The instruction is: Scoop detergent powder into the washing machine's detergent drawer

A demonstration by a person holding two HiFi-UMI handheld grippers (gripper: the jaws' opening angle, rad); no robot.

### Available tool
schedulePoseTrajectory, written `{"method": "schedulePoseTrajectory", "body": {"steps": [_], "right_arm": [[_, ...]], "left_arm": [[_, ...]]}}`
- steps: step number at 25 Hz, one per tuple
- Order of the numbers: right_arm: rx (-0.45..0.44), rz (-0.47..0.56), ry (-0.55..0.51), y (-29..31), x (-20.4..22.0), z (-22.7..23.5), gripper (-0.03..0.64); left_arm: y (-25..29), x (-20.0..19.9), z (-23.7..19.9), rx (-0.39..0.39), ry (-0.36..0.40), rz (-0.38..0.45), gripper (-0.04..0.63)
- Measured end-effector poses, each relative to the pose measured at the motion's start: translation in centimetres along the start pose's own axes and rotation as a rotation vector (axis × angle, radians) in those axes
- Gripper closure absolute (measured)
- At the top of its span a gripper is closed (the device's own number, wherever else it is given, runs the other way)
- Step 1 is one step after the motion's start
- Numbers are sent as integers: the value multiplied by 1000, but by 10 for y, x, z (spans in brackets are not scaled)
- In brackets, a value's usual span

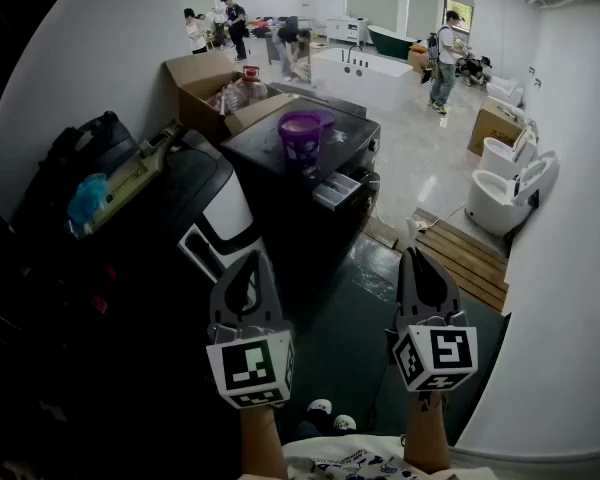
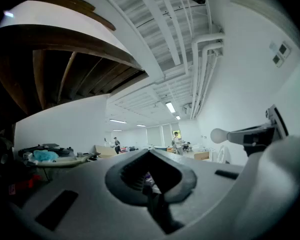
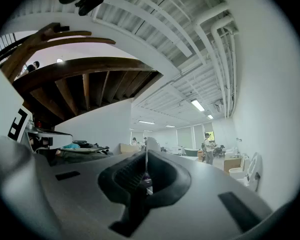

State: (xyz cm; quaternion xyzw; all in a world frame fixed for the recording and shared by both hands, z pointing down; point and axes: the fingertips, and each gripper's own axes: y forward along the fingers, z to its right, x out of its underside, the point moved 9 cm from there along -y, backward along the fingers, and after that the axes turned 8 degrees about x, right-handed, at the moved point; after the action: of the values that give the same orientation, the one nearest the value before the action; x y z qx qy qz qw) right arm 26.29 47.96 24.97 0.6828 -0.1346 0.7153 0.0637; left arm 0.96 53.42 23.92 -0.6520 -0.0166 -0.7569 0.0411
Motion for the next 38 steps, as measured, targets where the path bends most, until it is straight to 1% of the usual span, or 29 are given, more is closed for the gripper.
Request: {"method": "schedulePoseTrajectory", "body": {"steps": [4,16,21,27,38], "right_arm": [[-2,0,-6,2,-1,0,594],[-6,-4,-3,10,1,-6,594],[8,7,7,18,3,-13,594],[21,6,43,33,7,-28,594],[44,-13,28,52,20,-50,594]], "left_arm": [[2,-5,-1,5,7,29,594],[8,-3,-9,7,-13,34,594],[14,1,-19,11,-12,34,594],[28,7,-38,20,-12,29,594],[47,24,-61,59,-26,11,594]]}}
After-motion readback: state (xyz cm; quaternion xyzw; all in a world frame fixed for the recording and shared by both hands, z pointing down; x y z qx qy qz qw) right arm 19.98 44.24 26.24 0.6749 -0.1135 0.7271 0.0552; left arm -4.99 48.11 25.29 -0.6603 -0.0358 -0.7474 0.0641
